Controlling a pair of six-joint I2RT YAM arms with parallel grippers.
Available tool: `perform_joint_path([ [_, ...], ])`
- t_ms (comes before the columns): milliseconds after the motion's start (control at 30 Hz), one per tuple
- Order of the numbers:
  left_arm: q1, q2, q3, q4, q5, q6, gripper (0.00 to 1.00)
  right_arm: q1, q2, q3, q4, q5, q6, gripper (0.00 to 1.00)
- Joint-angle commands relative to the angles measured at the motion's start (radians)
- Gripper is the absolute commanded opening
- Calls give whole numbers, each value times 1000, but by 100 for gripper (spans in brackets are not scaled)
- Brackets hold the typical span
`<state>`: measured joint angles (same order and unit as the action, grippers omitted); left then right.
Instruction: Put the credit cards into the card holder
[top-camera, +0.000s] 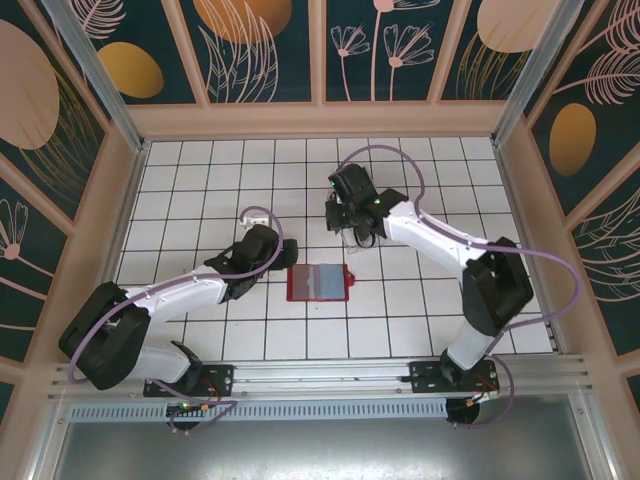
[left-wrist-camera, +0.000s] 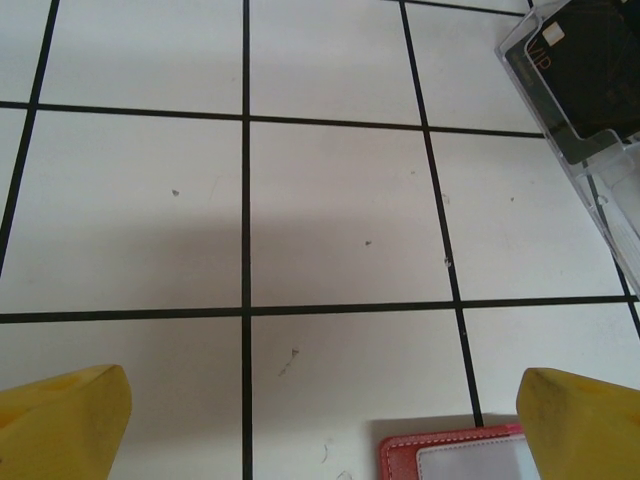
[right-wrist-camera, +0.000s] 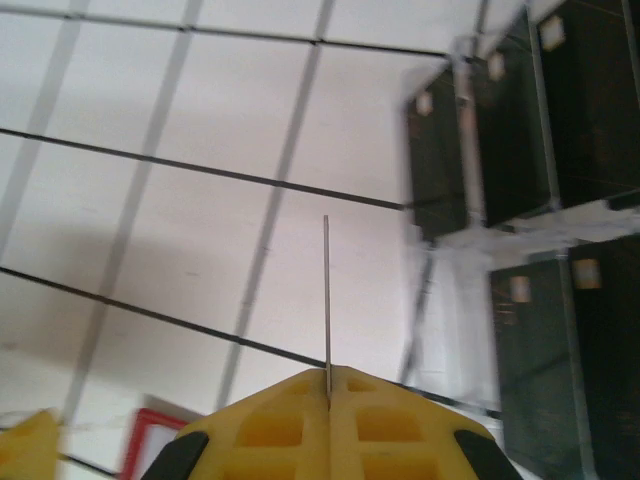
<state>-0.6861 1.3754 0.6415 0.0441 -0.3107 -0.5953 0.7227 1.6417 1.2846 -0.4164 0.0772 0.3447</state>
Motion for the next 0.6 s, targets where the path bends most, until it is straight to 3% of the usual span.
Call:
perform_joint_path([
  [0,8,-13,-12,-42,31,-3,98,48,-109,-142,171,-57,135,0],
  [100,6,-17,-29,-49,58,-3,98,86,-193,-293,331,-109,245,0],
  [333,3,-31,-83,-59,108,-12,98,177,-309,-612,679,-99,475,0],
  [567,-10,-49,-119,-53,122,-15,98,237,-299,-737,768,-44,554,0],
])
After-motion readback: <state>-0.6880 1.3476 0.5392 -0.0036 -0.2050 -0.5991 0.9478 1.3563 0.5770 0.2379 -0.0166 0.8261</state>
